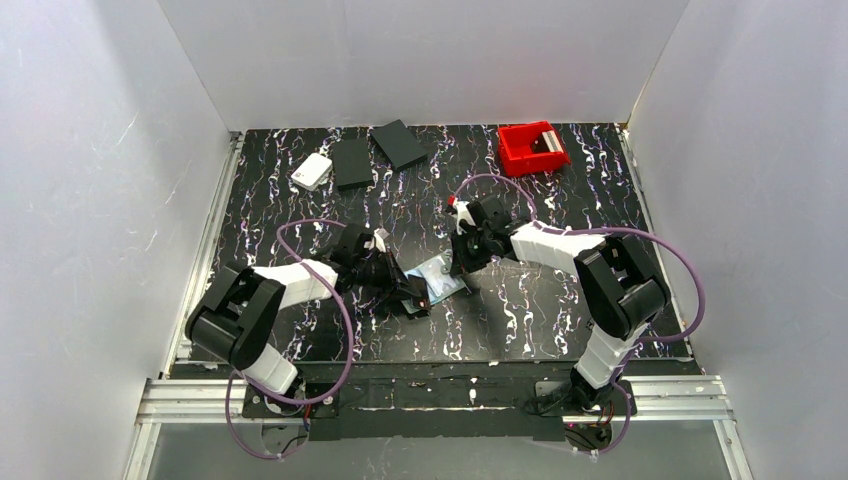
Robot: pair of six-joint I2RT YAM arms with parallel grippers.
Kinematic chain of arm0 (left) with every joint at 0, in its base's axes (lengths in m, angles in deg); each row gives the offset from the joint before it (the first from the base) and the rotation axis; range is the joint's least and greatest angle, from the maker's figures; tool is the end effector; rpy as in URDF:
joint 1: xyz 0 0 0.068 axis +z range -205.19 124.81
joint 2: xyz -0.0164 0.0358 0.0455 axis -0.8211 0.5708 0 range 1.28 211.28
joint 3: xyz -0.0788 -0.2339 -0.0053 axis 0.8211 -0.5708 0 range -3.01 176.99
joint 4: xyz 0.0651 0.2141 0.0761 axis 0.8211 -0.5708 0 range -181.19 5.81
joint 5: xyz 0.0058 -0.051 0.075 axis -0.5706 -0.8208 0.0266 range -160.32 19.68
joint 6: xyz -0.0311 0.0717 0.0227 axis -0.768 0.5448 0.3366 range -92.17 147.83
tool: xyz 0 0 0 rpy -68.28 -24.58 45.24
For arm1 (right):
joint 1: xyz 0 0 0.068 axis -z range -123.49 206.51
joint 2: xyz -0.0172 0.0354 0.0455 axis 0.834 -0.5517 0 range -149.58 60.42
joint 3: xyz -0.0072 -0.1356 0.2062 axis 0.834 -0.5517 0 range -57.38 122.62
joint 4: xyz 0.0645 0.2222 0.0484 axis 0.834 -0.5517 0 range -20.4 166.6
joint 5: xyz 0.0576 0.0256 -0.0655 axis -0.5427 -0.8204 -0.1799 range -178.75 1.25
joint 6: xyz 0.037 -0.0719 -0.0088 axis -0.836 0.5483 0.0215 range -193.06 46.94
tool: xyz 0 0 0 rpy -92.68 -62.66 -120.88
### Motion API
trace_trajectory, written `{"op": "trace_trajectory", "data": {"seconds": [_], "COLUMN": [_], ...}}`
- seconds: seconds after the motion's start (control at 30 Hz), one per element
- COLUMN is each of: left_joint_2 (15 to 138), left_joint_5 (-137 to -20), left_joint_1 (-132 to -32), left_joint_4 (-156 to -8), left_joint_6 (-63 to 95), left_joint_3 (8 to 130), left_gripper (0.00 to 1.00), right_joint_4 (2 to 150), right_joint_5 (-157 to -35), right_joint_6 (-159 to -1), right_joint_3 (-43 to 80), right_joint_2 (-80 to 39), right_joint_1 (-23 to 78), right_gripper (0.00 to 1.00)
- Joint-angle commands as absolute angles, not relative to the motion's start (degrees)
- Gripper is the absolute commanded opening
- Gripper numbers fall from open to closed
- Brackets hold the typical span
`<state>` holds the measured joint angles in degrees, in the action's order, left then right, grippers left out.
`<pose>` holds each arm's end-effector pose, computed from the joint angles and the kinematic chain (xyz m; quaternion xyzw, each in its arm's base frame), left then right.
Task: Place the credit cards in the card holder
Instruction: Insert the credit card into the card holder.
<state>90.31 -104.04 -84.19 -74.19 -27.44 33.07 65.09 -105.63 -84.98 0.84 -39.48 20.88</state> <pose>0.2367 -0.1760 0.1223 -0.0868 0.8808 -0.4534 0.1049 0.2712 0.2196 0.1337 -0.2382 0.9090 0.2534 0.2296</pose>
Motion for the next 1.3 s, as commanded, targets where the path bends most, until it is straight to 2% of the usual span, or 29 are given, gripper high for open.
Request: {"op": "trace_trajectory", "data": {"seconds": [0.0,0.6,1.07,1.27], "left_joint_2": [91.6,96.3,89.0,92.0], "left_joint_5": [-105.8,-106.5,-106.6,-108.1], "left_joint_1": [-84.2,-83.5,-83.4,-83.6], "left_joint_4": [-72.3,-68.1,-67.9,-67.3], "left_joint_6": [-28.1,-29.9,-28.4,-29.1], "left_joint_3": [35.0,35.4,32.2,32.9], "left_gripper": [0.0,0.0,0.0,0.0], "right_joint_4": [67.0,67.2,67.3,67.6], "right_joint_5": [-107.0,-107.8,-108.3,-108.9], "right_joint_6": [-84.5,-84.5,-84.6,-84.7], "right_joint_3": [0.4,0.5,0.0,0.0], "right_joint_2": [-39.3,-40.6,-40.6,-40.9], "right_joint_1": [21.3,21.5,22.6,22.6], "right_gripper": [0.01,0.01,0.01,0.01]}}
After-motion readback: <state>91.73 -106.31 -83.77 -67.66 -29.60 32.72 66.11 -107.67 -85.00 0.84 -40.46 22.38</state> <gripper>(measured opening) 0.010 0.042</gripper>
